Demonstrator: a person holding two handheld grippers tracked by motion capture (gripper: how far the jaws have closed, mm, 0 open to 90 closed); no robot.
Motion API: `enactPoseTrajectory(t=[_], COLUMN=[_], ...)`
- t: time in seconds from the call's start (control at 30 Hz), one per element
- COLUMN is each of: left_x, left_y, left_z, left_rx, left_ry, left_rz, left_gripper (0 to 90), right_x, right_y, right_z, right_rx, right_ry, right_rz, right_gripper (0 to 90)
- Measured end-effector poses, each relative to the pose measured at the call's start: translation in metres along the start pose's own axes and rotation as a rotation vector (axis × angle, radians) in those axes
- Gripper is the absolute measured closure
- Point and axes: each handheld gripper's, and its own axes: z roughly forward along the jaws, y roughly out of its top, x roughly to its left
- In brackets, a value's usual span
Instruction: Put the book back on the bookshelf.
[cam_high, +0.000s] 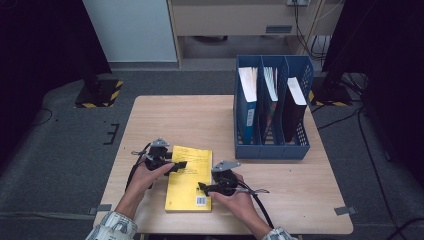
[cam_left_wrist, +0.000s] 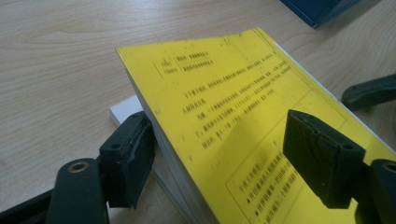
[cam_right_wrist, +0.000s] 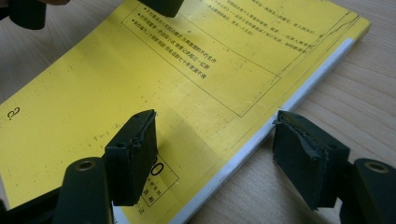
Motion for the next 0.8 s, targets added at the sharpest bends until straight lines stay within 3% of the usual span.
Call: enactPoseTrajectory(t=[0.2,0.47,0.57,0.67,0.73,0.8], left_x=[-0.014,-0.023,-0.025,-0.03,-0.031,-0.032], left_y=[-0.013,-0.028,-0.03,-0.031,-0.029,-0.028], left_z=[-0.008,-0.017,-0.018,-0.018,-0.017,-0.016], left_rx=[0.018,0.0,-0.004,-0.003,-0.016,-0.014], left_ry=[0.001,-0.016,-0.005,0.009,-0.009,-0.011], left_rz=[0.023,0.008,0.006,0.031,0.009,0.018], left_gripper=[25.3,28.1,30.8,31.4,31.6,33.5], right_x=[0.0,0.001,0.001,0.001,0.001,0.001], right_y=[0.0,-0.001,-0.001,-0.001,-0.001,-0.001], right_z=[0.0,0.0,0.0,0.0,0.0,0.0], right_rx=[0.0,-0.005,-0.007,-0.008,-0.007,-0.008], right_ry=[0.0,-0.004,-0.003,-0.005,-0.004,-0.004], right_rz=[0.003,0.007,0.01,0.011,0.012,0.012], right_gripper=[30.8,30.7,30.7,30.6,30.5,30.3])
